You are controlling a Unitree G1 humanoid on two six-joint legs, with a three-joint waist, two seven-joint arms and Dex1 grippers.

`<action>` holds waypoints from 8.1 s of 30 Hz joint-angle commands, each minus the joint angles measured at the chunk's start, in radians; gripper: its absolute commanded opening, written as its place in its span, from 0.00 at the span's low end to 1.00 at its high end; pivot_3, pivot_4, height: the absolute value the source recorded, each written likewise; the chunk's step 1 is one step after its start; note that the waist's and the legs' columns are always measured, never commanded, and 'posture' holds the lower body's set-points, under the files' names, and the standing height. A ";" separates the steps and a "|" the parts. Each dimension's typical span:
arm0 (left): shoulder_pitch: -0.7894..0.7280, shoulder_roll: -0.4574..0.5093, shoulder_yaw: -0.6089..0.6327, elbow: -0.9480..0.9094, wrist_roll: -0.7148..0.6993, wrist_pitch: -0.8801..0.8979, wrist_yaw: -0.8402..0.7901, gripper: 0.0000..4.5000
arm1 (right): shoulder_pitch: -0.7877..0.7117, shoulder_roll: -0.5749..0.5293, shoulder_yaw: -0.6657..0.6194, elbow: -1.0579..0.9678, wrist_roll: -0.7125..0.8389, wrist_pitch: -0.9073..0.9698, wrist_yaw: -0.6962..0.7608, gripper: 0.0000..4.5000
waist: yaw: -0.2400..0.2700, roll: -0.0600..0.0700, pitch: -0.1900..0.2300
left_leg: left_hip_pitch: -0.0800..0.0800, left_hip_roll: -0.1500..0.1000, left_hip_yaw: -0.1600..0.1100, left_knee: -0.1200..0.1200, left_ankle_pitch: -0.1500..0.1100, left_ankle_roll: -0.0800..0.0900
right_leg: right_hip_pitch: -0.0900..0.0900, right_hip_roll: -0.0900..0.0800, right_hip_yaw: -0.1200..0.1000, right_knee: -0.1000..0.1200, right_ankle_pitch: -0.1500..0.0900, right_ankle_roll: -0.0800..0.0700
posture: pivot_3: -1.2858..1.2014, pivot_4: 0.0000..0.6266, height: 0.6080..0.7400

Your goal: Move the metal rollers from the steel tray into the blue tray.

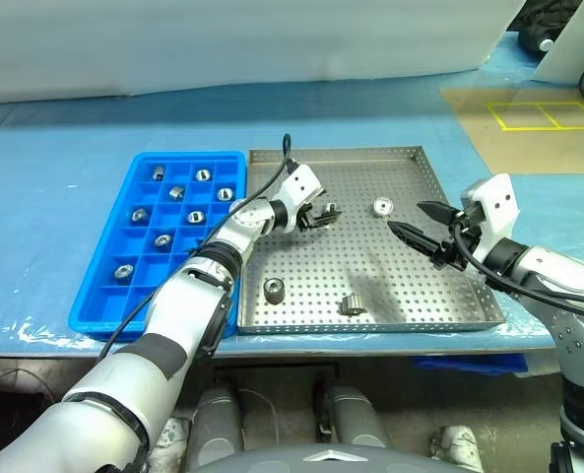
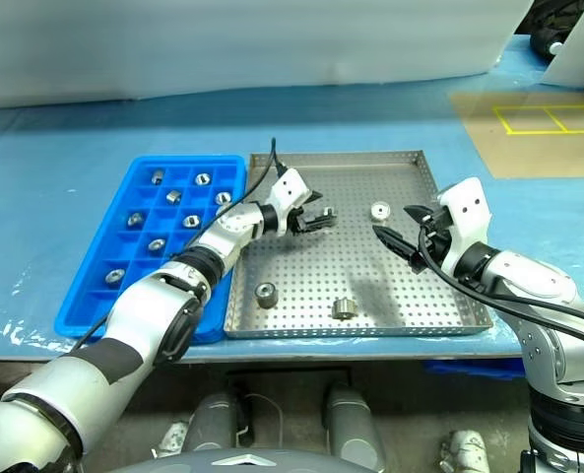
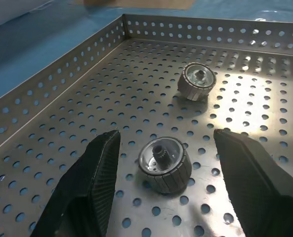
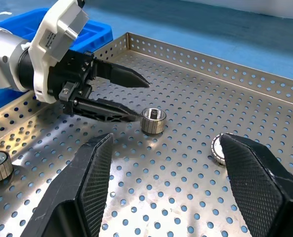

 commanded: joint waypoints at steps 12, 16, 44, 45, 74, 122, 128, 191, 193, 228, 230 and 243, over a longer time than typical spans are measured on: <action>-0.006 -0.085 0.059 0.014 0.038 0.063 0.099 0.70 | -0.029 0.000 0.015 -0.075 0.057 0.005 -0.036 0.78 | -0.008 0.000 0.000 | 0.000 0.000 0.000 0.000 -0.001 0.001 | 0.000 0.000 0.000 -0.002 0.000 0.000 | 0.28 0.24 1.00; -0.002 -0.084 0.050 0.028 0.080 0.102 0.204 0.70 | -0.022 -0.011 0.019 -0.106 0.073 0.024 -0.052 0.78 | -0.012 0.000 0.000 | 0.000 0.000 0.000 -0.001 0.000 0.001 | 0.000 0.000 0.000 -0.002 0.000 0.000 | 0.27 0.24 1.00; 0.052 -0.107 0.093 0.040 0.122 0.186 0.284 0.59 | 0.071 0.005 0.027 -0.156 0.068 0.021 -0.153 0.78 | -0.042 0.000 0.000 | 0.001 0.000 0.000 -0.003 -0.003 0.005 | 0.004 -0.001 0.000 -0.012 0.001 0.001 | 0.26 0.24 1.00; 0.052 -0.108 0.096 0.040 0.120 0.190 0.285 0.51 | 0.070 0.005 0.028 -0.155 0.068 0.020 -0.154 0.78 | -0.043 0.000 0.000 | 0.001 0.000 0.000 -0.003 -0.003 0.005 | 0.004 -0.001 0.000 -0.012 0.001 0.002 | 0.26 0.24 1.00; 0.050 0.179 0.172 -0.185 -0.068 0.040 -0.542 0.38 | -0.233 -0.016 0.241 0.050 0.095 -0.047 0.097 0.78 | -0.033 0.000 0.002 | -0.001 0.000 0.001 -0.011 0.000 0.006 | -0.005 -0.001 0.003 -0.011 0.001 0.001 | 0.37 0.24 1.00; 1.142 0.780 0.338 -1.479 -0.431 0.622 -0.455 0.38 | -0.656 0.344 0.585 0.763 -0.247 -0.491 0.605 0.78 | 0.164 0.000 0.003 | -0.005 0.003 -0.001 -0.015 0.006 -0.011 | -0.015 -0.004 -0.004 0.006 -0.002 -0.003 | 0.60 0.24 1.00; 1.132 0.792 0.326 -1.407 -0.410 0.568 -0.466 0.76 | -0.639 0.328 0.579 0.743 -0.251 -0.481 0.591 0.78 | 0.162 0.000 0.003 | -0.004 0.003 -0.001 -0.014 0.007 -0.012 | -0.015 0.000 -0.004 0.006 -0.002 -0.003 | 0.59 0.24 1.00; 0.917 0.701 0.129 -1.487 -0.527 0.663 -0.497 1.00 | -0.385 0.231 0.702 0.755 -0.385 -0.497 0.641 0.36 | 0.127 0.000 0.002 | 0.002 0.003 0.000 -0.011 0.008 -0.014 | -0.008 0.001 -0.003 0.010 -0.002 -0.005 | 0.53 0.24 1.00; 0.913 0.703 0.132 -1.486 -0.529 0.663 -0.499 1.00 | -0.396 0.235 0.684 0.753 -0.388 -0.494 0.612 0.36 | 0.127 0.000 0.002 | 0.002 0.003 0.000 -0.011 0.008 -0.014 | -0.008 0.001 -0.003 0.010 -0.002 -0.005 | 0.53 0.24 1.00; 0.913 0.802 0.398 -1.371 -0.525 0.652 -0.347 1.00 | -0.760 0.726 0.674 1.300 -0.543 -0.926 0.473 0.36 | 0.128 -0.003 0.002 | -0.006 0.005 -0.003 -0.010 0.012 -0.021 | -0.022 0.002 -0.007 0.025 -0.006 -0.012 | 0.58 0.24 1.00; 0.914 0.800 0.396 -1.375 -0.524 0.654 -0.347 1.00 | -0.755 0.739 0.674 1.299 -0.550 -0.925 0.466 0.36 | 0.128 -0.003 0.002 | -0.006 0.006 -0.003 -0.010 0.012 -0.021 | -0.022 0.002 -0.006 0.025 -0.006 -0.012 | 0.58 0.24 1.00; 0.936 0.784 0.385 -1.428 -0.543 0.694 -0.343 1.00 | -0.770 0.781 0.662 1.332 -0.573 -0.947 0.440 0.59 | 0.131 -0.003 0.002 | -0.006 0.010 -0.003 -0.010 0.013 -0.022 | -0.022 0.002 -0.007 0.025 -0.007 -0.012 | 0.58 0.24 1.00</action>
